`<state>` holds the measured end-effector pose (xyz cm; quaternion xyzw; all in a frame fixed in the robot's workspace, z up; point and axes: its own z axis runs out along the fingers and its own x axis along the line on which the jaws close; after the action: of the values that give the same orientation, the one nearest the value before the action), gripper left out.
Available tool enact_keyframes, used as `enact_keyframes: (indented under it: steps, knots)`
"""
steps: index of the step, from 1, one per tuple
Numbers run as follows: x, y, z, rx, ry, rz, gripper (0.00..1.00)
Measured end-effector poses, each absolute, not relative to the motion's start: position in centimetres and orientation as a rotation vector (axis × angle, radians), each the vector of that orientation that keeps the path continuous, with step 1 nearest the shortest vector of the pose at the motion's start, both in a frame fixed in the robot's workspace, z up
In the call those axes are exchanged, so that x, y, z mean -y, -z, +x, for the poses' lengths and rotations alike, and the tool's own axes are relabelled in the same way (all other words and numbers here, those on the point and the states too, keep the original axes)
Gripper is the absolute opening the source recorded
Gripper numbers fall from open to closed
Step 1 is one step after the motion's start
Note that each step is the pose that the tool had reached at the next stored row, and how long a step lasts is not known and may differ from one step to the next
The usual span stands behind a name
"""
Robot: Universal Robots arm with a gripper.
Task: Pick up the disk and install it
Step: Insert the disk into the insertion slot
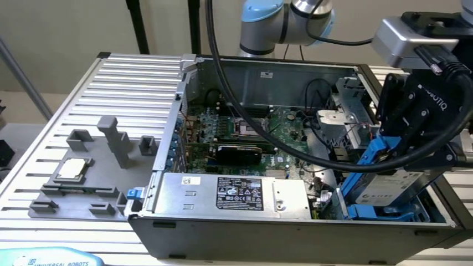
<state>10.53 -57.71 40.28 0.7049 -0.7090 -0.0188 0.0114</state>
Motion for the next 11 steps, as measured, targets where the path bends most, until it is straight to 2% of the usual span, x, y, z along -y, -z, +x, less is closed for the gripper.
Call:
enact_keyframes:
  steps: [11]
  knots:
    - [57.71,-40.07,10.87,2.210,0.061,2.198,0.33]
